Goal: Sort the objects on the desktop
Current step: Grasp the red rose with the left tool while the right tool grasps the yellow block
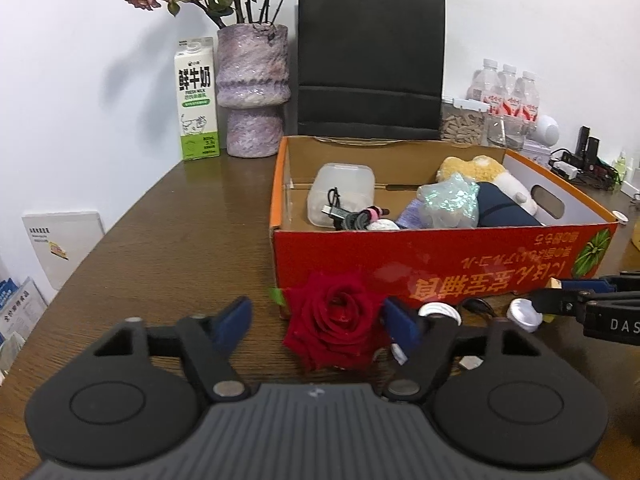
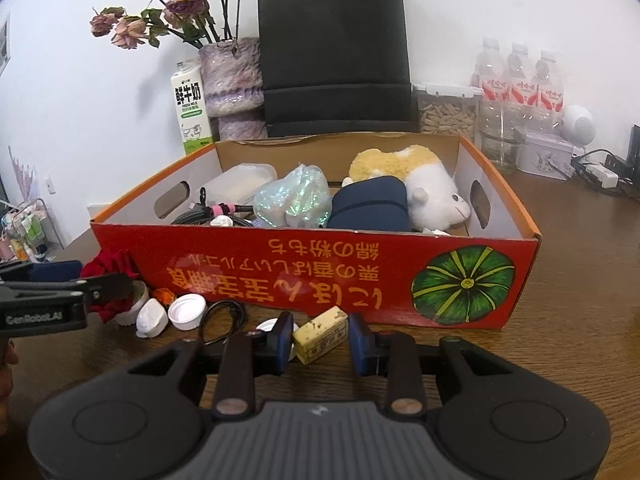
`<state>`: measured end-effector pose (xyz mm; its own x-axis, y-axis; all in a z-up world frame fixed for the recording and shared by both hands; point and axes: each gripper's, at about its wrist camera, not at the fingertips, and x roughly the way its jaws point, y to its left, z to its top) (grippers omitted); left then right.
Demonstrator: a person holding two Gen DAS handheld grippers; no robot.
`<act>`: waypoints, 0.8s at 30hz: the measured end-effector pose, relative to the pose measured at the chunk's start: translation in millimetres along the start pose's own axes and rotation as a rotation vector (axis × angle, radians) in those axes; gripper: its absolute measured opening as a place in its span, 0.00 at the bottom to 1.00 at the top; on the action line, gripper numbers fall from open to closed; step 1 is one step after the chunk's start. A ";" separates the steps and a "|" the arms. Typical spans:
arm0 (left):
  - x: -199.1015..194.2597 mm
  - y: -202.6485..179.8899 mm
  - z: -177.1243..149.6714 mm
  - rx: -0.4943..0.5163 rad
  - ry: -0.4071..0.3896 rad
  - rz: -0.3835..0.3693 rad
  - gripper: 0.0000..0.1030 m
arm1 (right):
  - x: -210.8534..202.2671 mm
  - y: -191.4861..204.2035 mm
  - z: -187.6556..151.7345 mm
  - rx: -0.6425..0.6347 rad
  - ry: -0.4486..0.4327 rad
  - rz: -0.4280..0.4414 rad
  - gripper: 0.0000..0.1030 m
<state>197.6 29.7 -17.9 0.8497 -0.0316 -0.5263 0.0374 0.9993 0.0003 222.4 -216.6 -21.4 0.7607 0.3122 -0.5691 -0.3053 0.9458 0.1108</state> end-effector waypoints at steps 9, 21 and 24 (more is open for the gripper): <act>-1.6 0.1 -0.7 -0.006 -0.004 -0.030 0.45 | -4.9 -2.5 0.2 0.013 -0.013 0.001 0.28; -10.4 1.1 -0.6 -0.020 -0.031 -0.044 0.34 | -7.2 -2.3 -0.3 0.009 -0.022 0.000 0.28; -14.4 2.2 -0.6 -0.030 -0.046 -0.046 0.33 | -8.9 -2.5 -0.2 0.009 -0.028 0.001 0.28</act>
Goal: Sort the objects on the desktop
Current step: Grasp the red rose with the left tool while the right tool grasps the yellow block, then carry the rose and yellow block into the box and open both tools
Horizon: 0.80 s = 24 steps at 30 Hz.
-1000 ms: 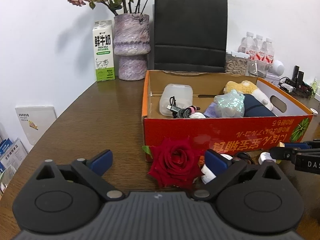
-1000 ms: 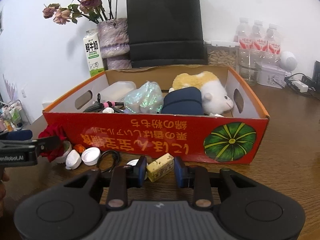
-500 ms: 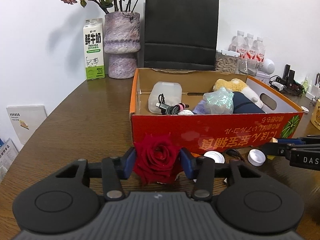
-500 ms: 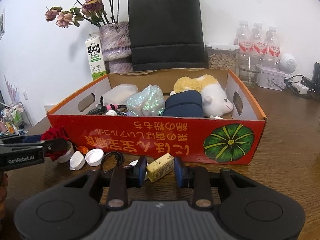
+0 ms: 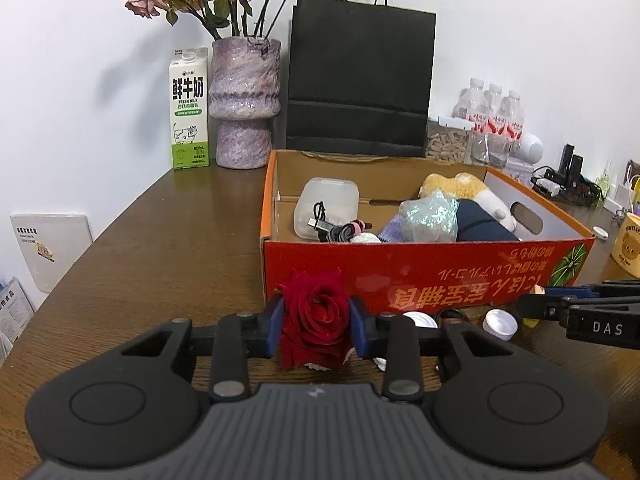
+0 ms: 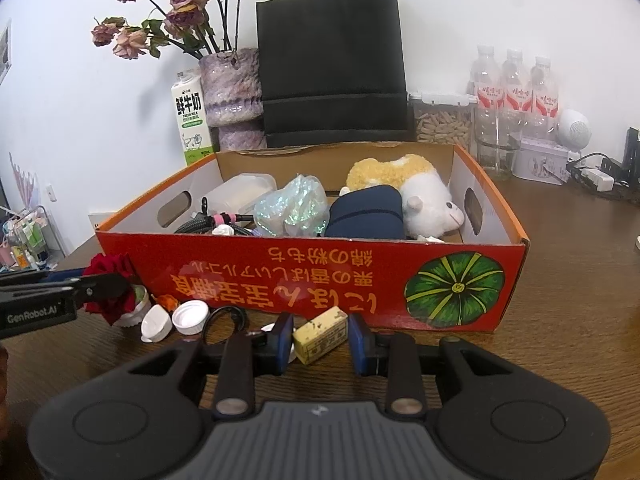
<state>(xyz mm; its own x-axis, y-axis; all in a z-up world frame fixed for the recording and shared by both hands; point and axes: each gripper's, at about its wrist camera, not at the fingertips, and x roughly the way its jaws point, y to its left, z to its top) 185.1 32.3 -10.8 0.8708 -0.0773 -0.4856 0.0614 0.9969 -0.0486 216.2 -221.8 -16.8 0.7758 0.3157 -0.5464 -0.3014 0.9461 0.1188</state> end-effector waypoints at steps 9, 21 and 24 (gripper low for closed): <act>-14.5 2.6 -1.9 -0.049 -0.035 0.012 0.32 | -7.1 1.1 1.0 -0.002 -0.019 0.012 0.28; -36.5 -4.6 19.1 -0.065 -0.107 -0.018 0.32 | -35.4 6.7 15.0 -0.017 -0.129 0.037 0.28; -37.8 -9.4 32.7 -0.054 -0.135 -0.028 0.32 | -40.8 2.6 26.1 -0.019 -0.159 0.022 0.28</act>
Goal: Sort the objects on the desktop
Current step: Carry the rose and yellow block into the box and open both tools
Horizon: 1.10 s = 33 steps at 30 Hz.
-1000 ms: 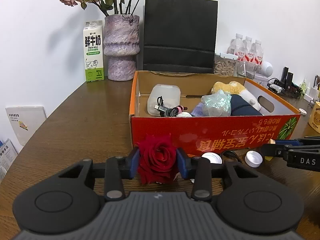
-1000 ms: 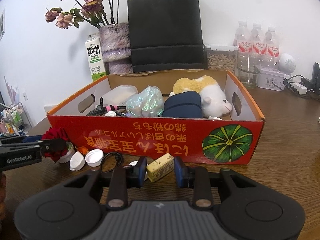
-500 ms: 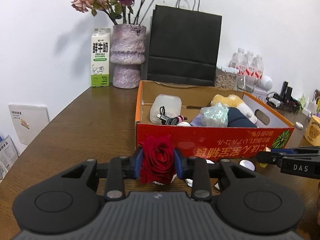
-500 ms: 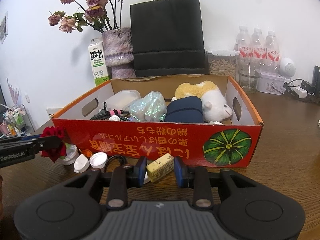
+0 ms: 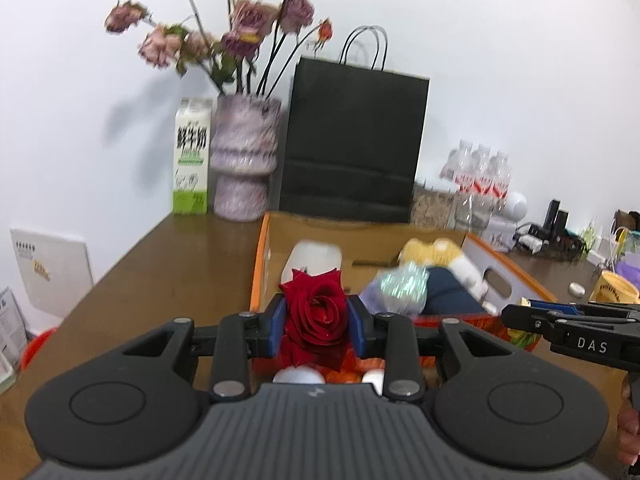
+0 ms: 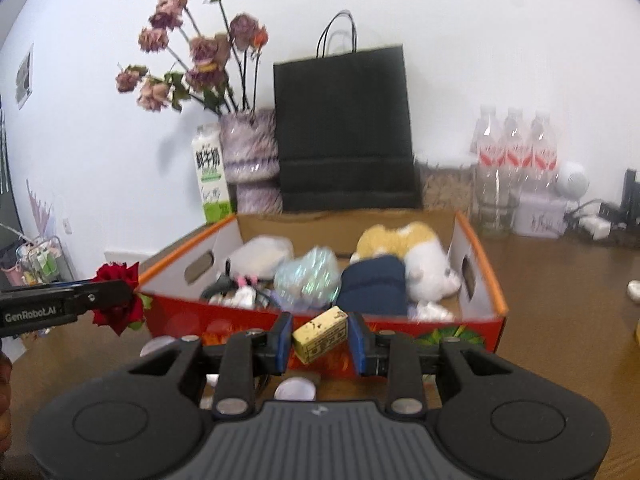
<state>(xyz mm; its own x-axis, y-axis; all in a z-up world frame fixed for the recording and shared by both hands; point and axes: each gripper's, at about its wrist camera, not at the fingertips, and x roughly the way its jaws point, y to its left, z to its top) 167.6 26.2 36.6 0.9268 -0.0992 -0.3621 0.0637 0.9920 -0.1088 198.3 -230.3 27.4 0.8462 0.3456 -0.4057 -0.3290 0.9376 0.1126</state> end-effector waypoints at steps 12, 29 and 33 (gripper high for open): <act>32.7 -14.3 46.7 0.004 -0.046 -0.009 0.32 | 16.0 -20.4 45.5 -0.025 -0.059 -0.075 0.28; 105.7 -8.3 9.9 0.002 0.046 0.023 0.32 | 78.1 -48.8 30.9 0.006 0.012 -0.169 0.28; 105.9 -13.0 7.6 0.028 0.040 0.020 0.32 | 80.4 -46.3 27.7 -0.010 0.018 -0.158 0.28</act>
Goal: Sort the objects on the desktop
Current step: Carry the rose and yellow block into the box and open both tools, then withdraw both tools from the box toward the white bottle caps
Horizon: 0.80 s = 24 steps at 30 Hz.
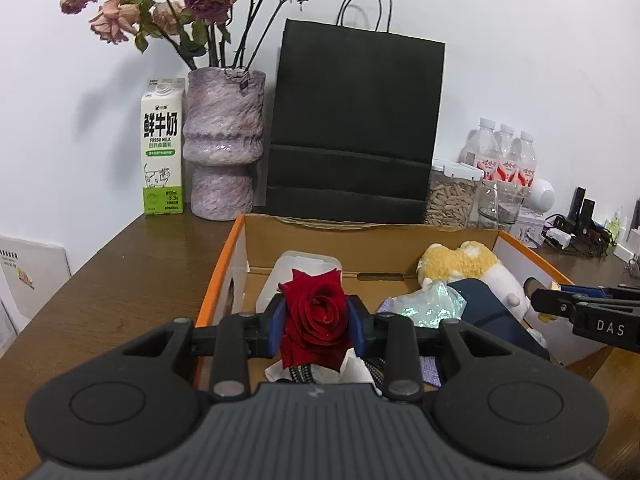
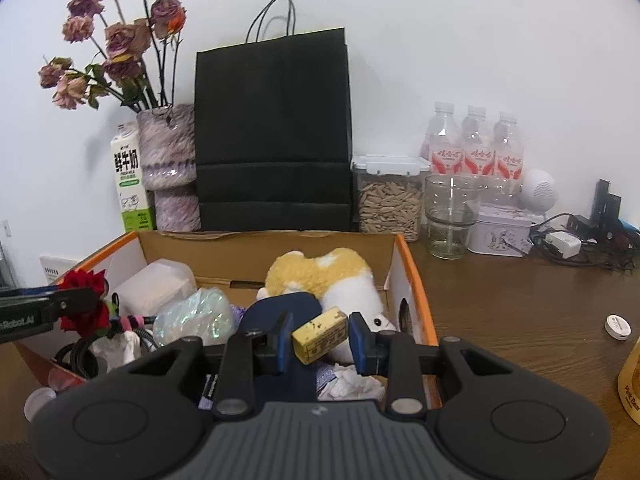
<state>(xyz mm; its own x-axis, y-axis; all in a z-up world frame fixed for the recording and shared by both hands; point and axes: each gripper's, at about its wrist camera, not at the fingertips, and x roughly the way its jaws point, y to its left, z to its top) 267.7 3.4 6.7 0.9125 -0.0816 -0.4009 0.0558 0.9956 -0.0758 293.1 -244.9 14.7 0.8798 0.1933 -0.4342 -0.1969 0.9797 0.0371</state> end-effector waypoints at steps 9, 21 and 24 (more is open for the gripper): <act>-4.9 -13.1 -3.9 0.052 -0.034 0.038 0.76 | -5.0 3.9 -2.7 0.000 -0.026 -0.015 0.83; -18.8 -17.4 -2.8 0.067 -0.118 0.068 1.00 | -17.9 19.1 -4.4 -0.077 -0.079 -0.014 1.00; -18.1 -18.4 -3.6 0.074 -0.111 0.067 1.00 | -19.8 18.5 -4.5 -0.072 -0.084 -0.011 1.00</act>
<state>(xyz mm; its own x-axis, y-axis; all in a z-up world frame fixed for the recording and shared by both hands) 248.7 -13.6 12.1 0.9541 -0.0137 -0.2992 0.0195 0.9997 0.0163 270.2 -230.9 20.0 0.9146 0.1897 -0.3571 -0.2153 0.9760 -0.0332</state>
